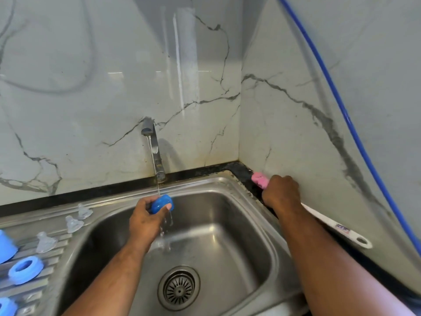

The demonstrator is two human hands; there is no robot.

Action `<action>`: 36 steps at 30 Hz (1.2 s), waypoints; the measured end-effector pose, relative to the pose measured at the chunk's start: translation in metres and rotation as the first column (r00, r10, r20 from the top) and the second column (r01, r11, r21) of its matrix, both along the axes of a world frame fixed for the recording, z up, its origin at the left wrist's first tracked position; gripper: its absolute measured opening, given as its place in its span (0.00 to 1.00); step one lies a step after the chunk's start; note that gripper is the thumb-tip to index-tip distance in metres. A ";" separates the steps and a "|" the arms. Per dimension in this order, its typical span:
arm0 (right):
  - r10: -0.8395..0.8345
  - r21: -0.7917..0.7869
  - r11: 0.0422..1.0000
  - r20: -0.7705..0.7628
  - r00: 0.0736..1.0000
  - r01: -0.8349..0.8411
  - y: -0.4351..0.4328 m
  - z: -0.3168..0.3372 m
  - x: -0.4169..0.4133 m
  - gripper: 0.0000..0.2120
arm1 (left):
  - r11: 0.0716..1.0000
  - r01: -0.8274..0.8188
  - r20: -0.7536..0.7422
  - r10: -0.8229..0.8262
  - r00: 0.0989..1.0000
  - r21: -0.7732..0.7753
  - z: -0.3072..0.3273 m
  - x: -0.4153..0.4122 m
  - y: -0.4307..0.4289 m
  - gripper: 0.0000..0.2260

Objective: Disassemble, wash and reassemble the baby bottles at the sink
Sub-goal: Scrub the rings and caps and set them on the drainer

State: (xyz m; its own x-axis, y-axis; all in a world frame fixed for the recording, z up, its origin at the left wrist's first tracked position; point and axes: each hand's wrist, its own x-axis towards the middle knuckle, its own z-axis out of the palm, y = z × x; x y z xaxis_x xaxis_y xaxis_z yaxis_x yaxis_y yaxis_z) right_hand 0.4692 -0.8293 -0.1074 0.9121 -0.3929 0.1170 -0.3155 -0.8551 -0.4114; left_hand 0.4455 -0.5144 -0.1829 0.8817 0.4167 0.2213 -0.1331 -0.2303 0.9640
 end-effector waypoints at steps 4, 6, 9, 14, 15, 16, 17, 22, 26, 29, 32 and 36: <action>0.030 -0.066 0.998 0.073 0.997 -0.026 0.011 -0.001 -0.002 0.18 | 1.000 -0.004 0.011 0.004 1.000 -0.008 0.000 0.003 -0.001 0.19; 0.140 -0.114 0.986 0.192 0.971 -0.120 0.030 0.002 -0.005 0.18 | 1.000 -0.023 0.004 0.023 1.000 -0.005 -0.002 0.006 -0.002 0.18; 0.398 -0.100 0.917 0.267 0.877 -0.386 0.075 -0.002 -0.017 0.19 | 0.969 -0.007 -0.034 -0.002 0.999 -0.247 0.003 0.007 -0.004 0.08; 0.540 0.302 0.752 0.228 0.810 -0.586 0.150 -0.022 -0.031 0.25 | 0.650 0.036 -0.087 -0.156 0.984 -0.759 0.017 0.003 -0.011 0.16; 0.547 0.344 0.734 0.211 0.810 -0.585 0.162 -0.023 -0.029 0.28 | 0.608 0.047 -0.085 -0.187 0.979 -0.792 0.019 0.003 -0.012 0.17; 0.559 0.379 0.715 0.194 0.806 -0.587 0.174 -0.022 -0.026 0.30 | 0.590 0.056 -0.087 -0.211 0.974 -0.805 0.019 0.003 -0.011 0.17; 0.570 0.414 0.688 0.201 0.797 -0.596 0.185 -0.022 -0.023 0.29 | 0.581 0.072 -0.084 -0.237 0.968 -0.811 0.020 0.004 -0.011 0.17; 0.472 0.558 0.599 0.333 0.816 -0.574 0.222 -0.038 -0.010 0.16 | 0.623 0.046 -0.162 -0.273 0.948 -0.781 0.017 0.003 -0.006 0.19; 0.573 0.338 0.703 0.253 0.780 -0.626 0.215 -0.059 -0.004 0.23 | 0.713 -0.095 -0.342 -0.211 0.916 -0.695 0.005 0.006 0.008 0.23; 0.613 0.322 0.694 0.206 0.763 -0.644 0.205 -0.062 0.002 0.35 | 0.735 -0.102 -0.360 -0.202 0.911 -0.670 0.001 0.008 0.012 0.27; 0.619 0.329 0.693 0.185 0.763 -0.642 0.204 -0.060 0.006 0.38 | 0.782 -0.088 -0.358 -0.179 0.916 -0.617 0.002 0.012 0.009 0.25; 0.644 0.298 0.682 0.188 0.741 -0.668 0.208 -0.062 0.007 0.32 | 0.890 -0.104 -0.234 -0.003 0.972 -0.444 0.002 0.015 0.014 0.22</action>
State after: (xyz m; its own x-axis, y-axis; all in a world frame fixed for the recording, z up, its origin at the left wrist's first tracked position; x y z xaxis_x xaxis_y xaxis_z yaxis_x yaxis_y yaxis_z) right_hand 0.4764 -0.6216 -0.1692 0.9462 0.2791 0.1640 0.3110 -0.6433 -0.6996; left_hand 0.4609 -0.5004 -0.1813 0.8603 0.4690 -0.1998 0.0964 0.2352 0.9672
